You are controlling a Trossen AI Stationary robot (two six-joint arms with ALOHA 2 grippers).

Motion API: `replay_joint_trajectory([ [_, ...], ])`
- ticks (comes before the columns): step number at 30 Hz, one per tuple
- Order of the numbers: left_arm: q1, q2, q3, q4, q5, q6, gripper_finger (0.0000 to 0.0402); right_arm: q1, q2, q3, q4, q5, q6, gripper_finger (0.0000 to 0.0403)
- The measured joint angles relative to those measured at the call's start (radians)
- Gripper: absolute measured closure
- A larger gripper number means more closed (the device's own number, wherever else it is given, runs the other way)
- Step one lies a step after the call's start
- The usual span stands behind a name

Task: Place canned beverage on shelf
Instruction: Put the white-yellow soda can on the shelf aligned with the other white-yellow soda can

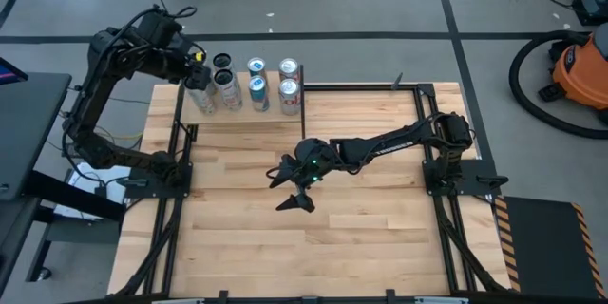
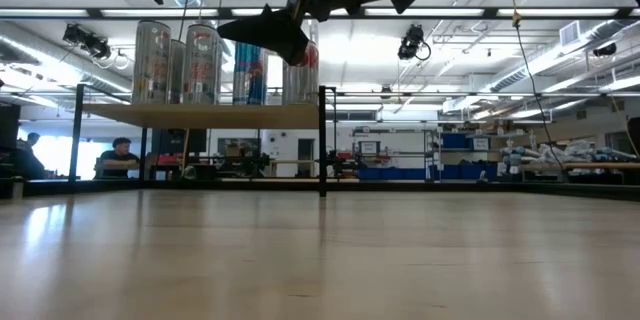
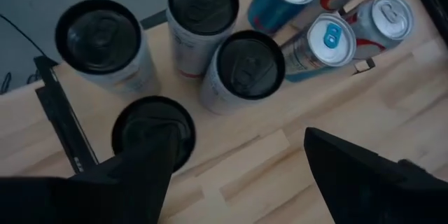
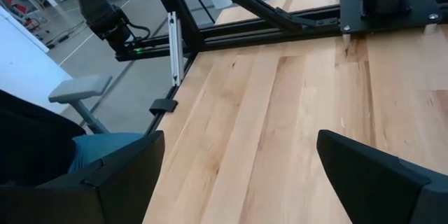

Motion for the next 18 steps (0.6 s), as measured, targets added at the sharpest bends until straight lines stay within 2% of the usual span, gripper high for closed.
replay_joint_trajectory([
  [3, -0.001, 0.0, 0.0, 0.0, -0.032, -0.048, 0.0087, 0.0, 0.0, 0.0, 0.001, 0.0, 0.0, 0.002],
  [7, -0.001, 0.0, 0.0, 0.0, -0.134, -0.107, 0.0096, 0.0, 0.0, 0.0, 0.001, 0.0, 0.0, 0.002],
  [14, -0.001, -0.001, -0.01, 0.001, -0.149, -0.13, 0.0103, 0.0, 0.0, 0.0, 0.0, 0.0, 0.0, 0.002],
  [18, -0.001, -0.014, -0.09, -0.002, -0.167, -0.125, 0.0104, 0.0, 0.0, 0.0, -0.001, 0.0, 0.0, 0.002],
])
